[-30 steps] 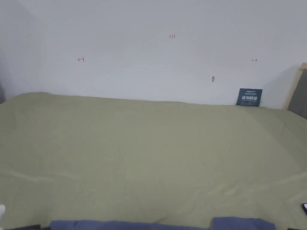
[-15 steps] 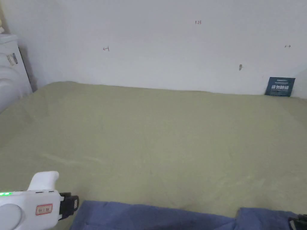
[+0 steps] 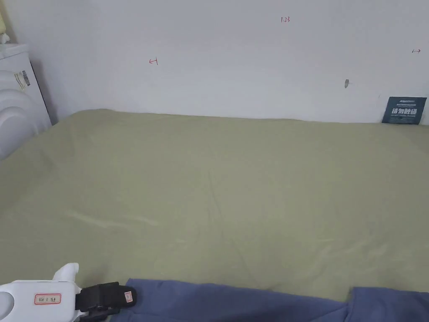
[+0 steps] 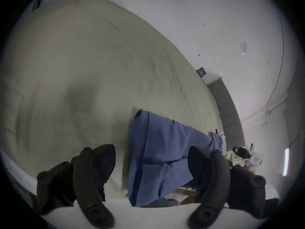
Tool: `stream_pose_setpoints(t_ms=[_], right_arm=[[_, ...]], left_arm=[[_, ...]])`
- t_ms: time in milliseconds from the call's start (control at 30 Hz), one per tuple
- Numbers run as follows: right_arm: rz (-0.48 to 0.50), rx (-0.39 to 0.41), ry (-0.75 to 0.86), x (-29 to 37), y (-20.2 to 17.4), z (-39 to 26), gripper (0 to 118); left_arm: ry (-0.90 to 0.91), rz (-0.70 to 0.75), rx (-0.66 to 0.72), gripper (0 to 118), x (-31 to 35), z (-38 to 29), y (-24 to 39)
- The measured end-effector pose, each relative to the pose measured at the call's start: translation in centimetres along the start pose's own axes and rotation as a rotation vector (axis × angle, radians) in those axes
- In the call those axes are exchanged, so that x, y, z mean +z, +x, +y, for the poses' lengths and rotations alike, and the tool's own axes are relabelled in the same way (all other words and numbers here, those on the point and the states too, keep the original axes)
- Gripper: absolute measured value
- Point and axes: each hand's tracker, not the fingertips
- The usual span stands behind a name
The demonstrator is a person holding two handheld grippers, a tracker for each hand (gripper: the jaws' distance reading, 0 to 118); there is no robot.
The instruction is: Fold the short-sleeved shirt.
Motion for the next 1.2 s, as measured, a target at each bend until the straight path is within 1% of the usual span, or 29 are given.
stream_pose_setpoints(t_ms=[33,67,100,133,167,200,233,267,333,367,400,433,467,500,567,600,633,667,733,767,867,900,933,967,1000,1033,1100,1167,1200], right_arm=[[0.005,0.000,-0.005,-0.3,0.4,-0.2,0],[0.006,-0.007,-0.009,-0.4,0.6,-0.3,0],[0.007,-0.016,-0.011,-0.5,0.7,-0.4,0],[0.010,-0.024,-0.013,-0.6,0.8,-0.5,0],[0.017,-0.029,-0.014,-0.5,0.6,-0.4,0],[0.024,-0.037,-0.016,-0.7,0.6,-0.4,0],[0.031,-0.044,-0.018,-0.8,0.5,-0.4,0],[0.037,-0.048,-0.021,-1.0,0.5,-0.5,0],[0.045,-0.047,-0.028,-1.4,0.4,-0.8,0],[0.049,-0.044,-0.031,-1.4,0.3,-0.9,0],[0.054,-0.041,-0.031,-1.2,0.3,-0.9,0],[0.057,-0.039,-0.029,-1.4,0.6,-1.0,0],[0.060,-0.037,-0.028,-1.3,0.9,-1.0,0],[0.060,-0.031,-0.027,-1.1,1.0,-0.9,0],[0.057,-0.018,-0.023,-0.7,1.0,-0.8,0],[0.056,-0.015,-0.019,-0.6,1.1,-0.7,0],[0.059,-0.014,-0.014,-0.5,1.2,-0.6,0],[0.065,-0.018,-0.006,-0.4,1.3,-0.5,0],[0.080,-0.028,0.006,-0.1,1.0,-0.4,0],[0.086,-0.031,0.011,0.0,1.0,-0.4,0],[0.096,-0.031,0.018,0.0,1.9,-0.8,0],[0.098,-0.032,0.022,0.1,2.1,-0.9,0],[0.098,-0.035,0.027,0.3,2.3,-0.9,0],[0.100,-0.036,0.030,0.4,1.9,-1.0,0],[0.100,-0.038,0.031,0.5,2.0,-1.1,0],[0.098,-0.039,0.033,0.6,2.2,-1.1,0],[0.085,-0.035,0.025,0.6,2.3,-1.2,0],[0.072,-0.035,0.020,0.6,2.7,-1.4,0],[0.066,-0.043,0.016,0.5,2.9,-1.4,0]], left_arm=[[-0.032,-0.024,0.023,96,-0.8,-0.1,-0.2],[-0.025,-0.050,0.026,96,-1.2,-0.5,-0.1],[0.011,-0.073,0.014,94,-1.2,-0.8,0.3],[0.022,-0.107,0.020,88,-1.4,-0.9,0.6],[0.007,-0.155,0.046,72,-1.7,-0.9,0.7],[-0.012,-0.182,0.089,20,-2.0,-0.9,0.2],[-0.031,-0.197,0.121,5,-2.6,-1.0,0.0],[-0.042,-0.164,0.103,5,-3.2,-1.1,0.0],[-0.057,-0.019,0.040,5,-4.4,-1.6,-0.2],[-0.040,-0.081,0.061,5,-4.0,-1.5,-0.5],[-0.019,-0.112,0.093,5,-3.4,-1.2,-0.5],[-0.020,-0.101,0.088,5,-3.0,-1.0,-0.2],[-0.010,-0.090,0.062,5,-2.8,-1.3,1.5],[0.002,-0.088,0.005,5,-2.3,-1.2,2.7],[0.009,-0.118,-0.036,5,-1.5,-1.1,5.2],[0.016,-0.141,-0.061,5,-1.2,-1.6,8.8],[0.014,-0.161,-0.091,5,-1.3,-1.7,10.5],[0.009,-0.173,-0.150,5,-1.5,-1.9,12.8],[-0.011,-0.189,-0.253,5,-3.1,-2.1,16.5],[-0.027,-0.195,-0.279,5,-4.1,-2.5,18.2],[-0.113,-0.232,-0.302,5,-7.9,-3.4,22.1],[-0.146,-0.234,-0.313,7,-9.6,-3.7,22.8],[-0.170,-0.221,-0.328,17,-11.0,-4.1,23.4],[-0.184,-0.195,-0.331,39,-12.4,-4.5,23.8],[-0.202,-0.169,-0.313,82,-13.5,-5.3,24.5],[-0.215,-0.160,-0.289,98,-14.6,-5.5,24.5],[-0.242,-0.162,-0.224,98,-16.4,-5.9,24.3],[-0.223,-0.187,-0.188,97,-16.5,-4.9,23.3],[-0.218,-0.209,-0.195,90,-15.9,-4.7,23.2]])
